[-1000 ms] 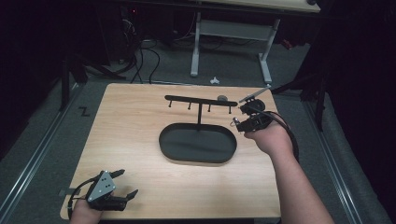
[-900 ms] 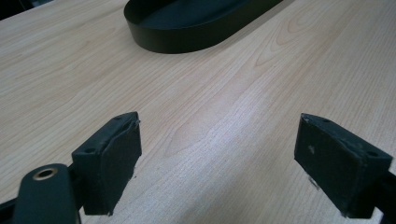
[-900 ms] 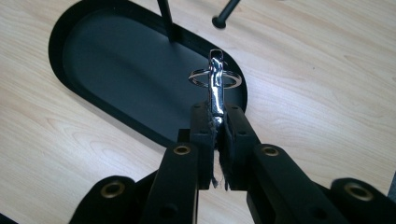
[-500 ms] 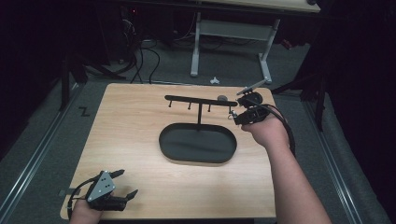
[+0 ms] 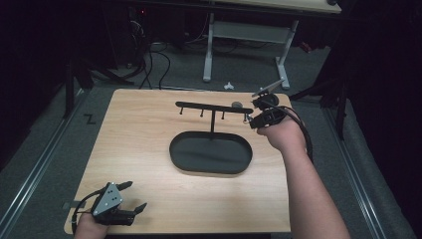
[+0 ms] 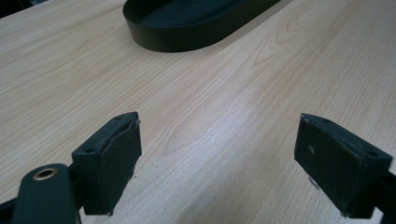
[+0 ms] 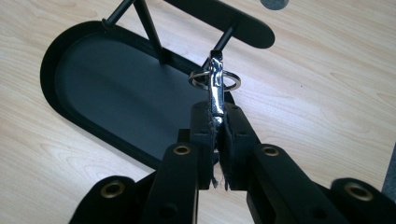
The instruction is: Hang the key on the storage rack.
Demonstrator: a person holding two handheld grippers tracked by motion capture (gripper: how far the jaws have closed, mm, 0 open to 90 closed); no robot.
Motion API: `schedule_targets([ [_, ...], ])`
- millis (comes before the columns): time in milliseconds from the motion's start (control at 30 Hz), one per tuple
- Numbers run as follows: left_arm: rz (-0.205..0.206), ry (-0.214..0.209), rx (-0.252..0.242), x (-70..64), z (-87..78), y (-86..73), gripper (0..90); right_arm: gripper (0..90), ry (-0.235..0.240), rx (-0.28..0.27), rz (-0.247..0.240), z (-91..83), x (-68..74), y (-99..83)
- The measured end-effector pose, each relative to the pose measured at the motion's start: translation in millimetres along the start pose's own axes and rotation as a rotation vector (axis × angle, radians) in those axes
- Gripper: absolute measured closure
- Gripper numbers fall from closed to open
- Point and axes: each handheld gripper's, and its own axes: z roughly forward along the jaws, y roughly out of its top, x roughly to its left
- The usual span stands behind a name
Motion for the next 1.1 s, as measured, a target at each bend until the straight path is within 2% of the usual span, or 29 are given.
schedule_targets([
  [400,-0.002,0.001,-0.003,0.6,-0.7,-0.3,15.3,84.5,-0.005,-0.007,0.02,4.5,-2.4,7.9],
  [467,-0.002,0.002,-0.005,0.5,-0.5,-0.3,15.3,84.5,0.007,-0.009,0.024,3.8,-2.7,10.0],
  [600,-0.002,0.001,-0.004,0.7,-0.4,-0.3,15.3,84.5,-0.011,-0.003,0.019,3.9,-2.2,15.8],
  [733,-0.005,-0.001,-0.002,1.3,-0.7,-0.5,15.3,84.4,-0.022,0.008,0.035,9.8,-6.0,19.6],
  [1100,-0.002,-0.003,-0.001,0.8,0.2,-0.4,15.3,84.2,-0.039,0.014,0.05,16.3,-11.3,15.6],
])
